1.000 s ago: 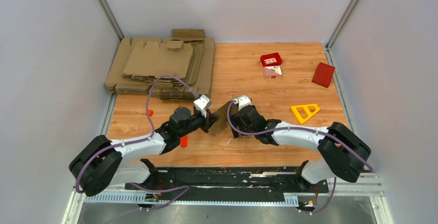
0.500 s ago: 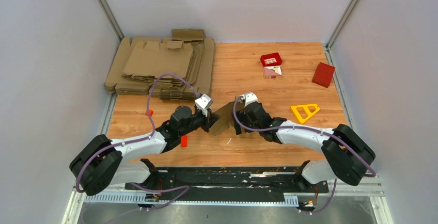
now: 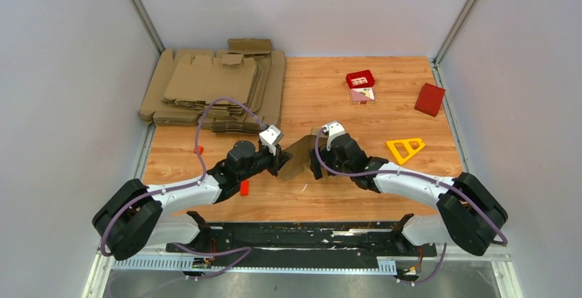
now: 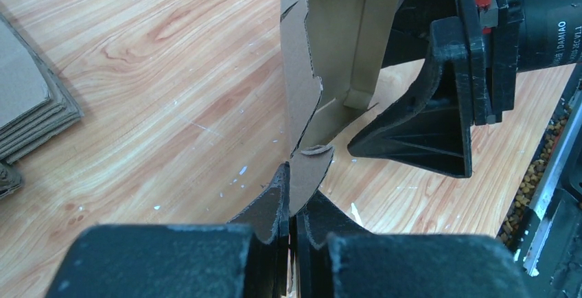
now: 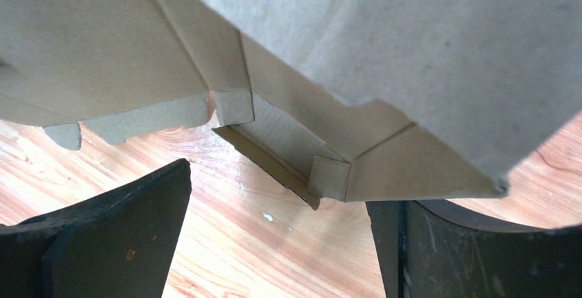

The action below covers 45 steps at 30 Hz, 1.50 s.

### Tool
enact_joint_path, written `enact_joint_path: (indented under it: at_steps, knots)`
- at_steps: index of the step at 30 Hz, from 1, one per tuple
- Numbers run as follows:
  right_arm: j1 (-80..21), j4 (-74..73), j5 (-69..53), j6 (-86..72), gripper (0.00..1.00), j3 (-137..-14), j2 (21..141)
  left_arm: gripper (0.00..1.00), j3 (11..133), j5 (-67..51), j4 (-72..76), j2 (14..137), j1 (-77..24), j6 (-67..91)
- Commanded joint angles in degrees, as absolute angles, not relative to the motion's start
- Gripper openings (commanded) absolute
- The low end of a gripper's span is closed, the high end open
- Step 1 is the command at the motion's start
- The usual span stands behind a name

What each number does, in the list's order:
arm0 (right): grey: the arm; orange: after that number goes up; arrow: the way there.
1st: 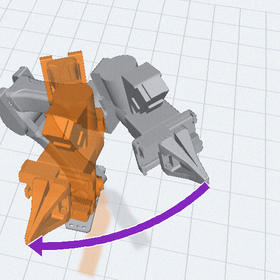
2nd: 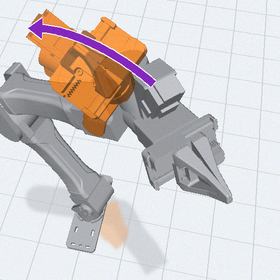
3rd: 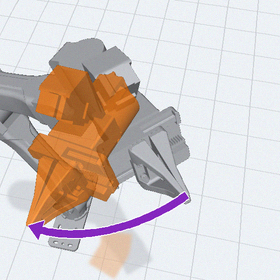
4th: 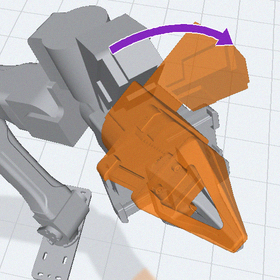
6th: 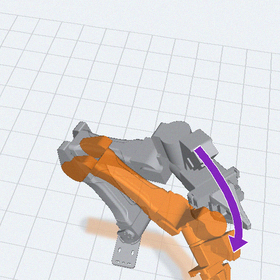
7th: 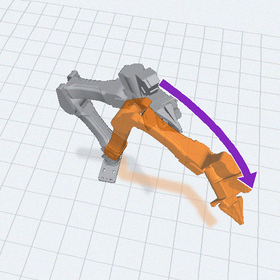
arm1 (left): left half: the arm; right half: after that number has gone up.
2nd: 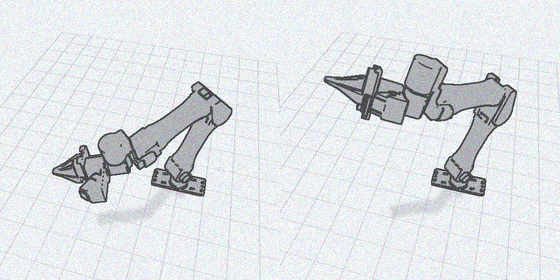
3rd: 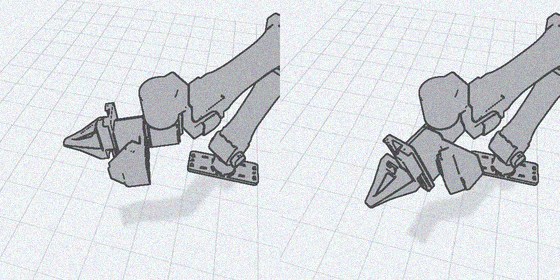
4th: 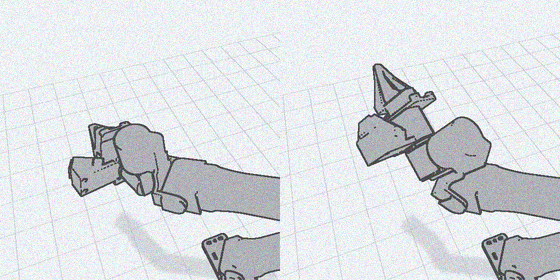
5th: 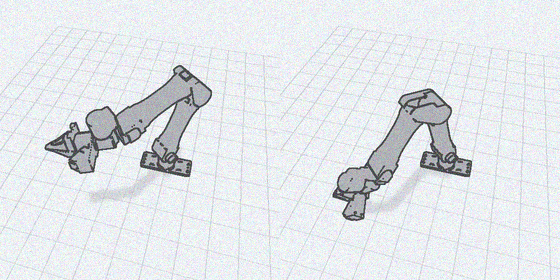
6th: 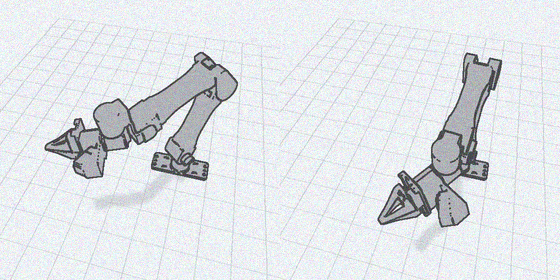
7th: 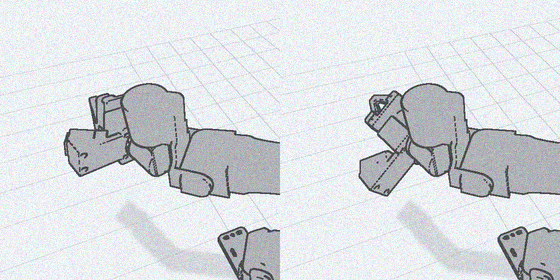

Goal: Fold the paper box

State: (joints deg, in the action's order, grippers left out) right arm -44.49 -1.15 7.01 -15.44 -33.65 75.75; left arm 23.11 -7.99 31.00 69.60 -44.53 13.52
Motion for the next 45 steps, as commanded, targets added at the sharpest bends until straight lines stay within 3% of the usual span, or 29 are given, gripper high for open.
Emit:
enact_joint_path:
  at_steps: [1, 15, 22, 32, 37, 45]
  knots:
    - [-44.5, 2.8, 2.7, -12.9, 0.94, -33.6, 74.6, 0.06, 25.1, -8.6, 31.2, 69.0, -44.8, 12.4]
    - [-44.5, 0.4, 3.6, -13.0, 0.87, -36.4, 79.3, 0.06, 25.2, -13.9, 34.5, 71.0, -44.8, 14.8]
    - [-44.1, 0.3, 5.3, -16.7, 0.73, -37.2, 80.3, 0.06, 25.4, -12.7, 33.4, 70.8, -44.8, 14.2]
    - [-42.9, 4.8, 7.6, -22.5, 0.71, -33.4, 76.2, 0.06, 26.0, -12.3, 32.7, 71.6, -44.8, 14.2]
    - [-42.5, 3.9, 9.4, -23.4, 0.6, -34.0, 76.9, 0.06, 26.0, -12.4, 32.7, 71.8, -44.8, 14.2]
    - [-42.5, 2.4, 9.4, -22.6, 0.54, -35.2, 78.8, 0.06, 26.1, -12.5, 32.6, 71.6, -44.8, 14.1]
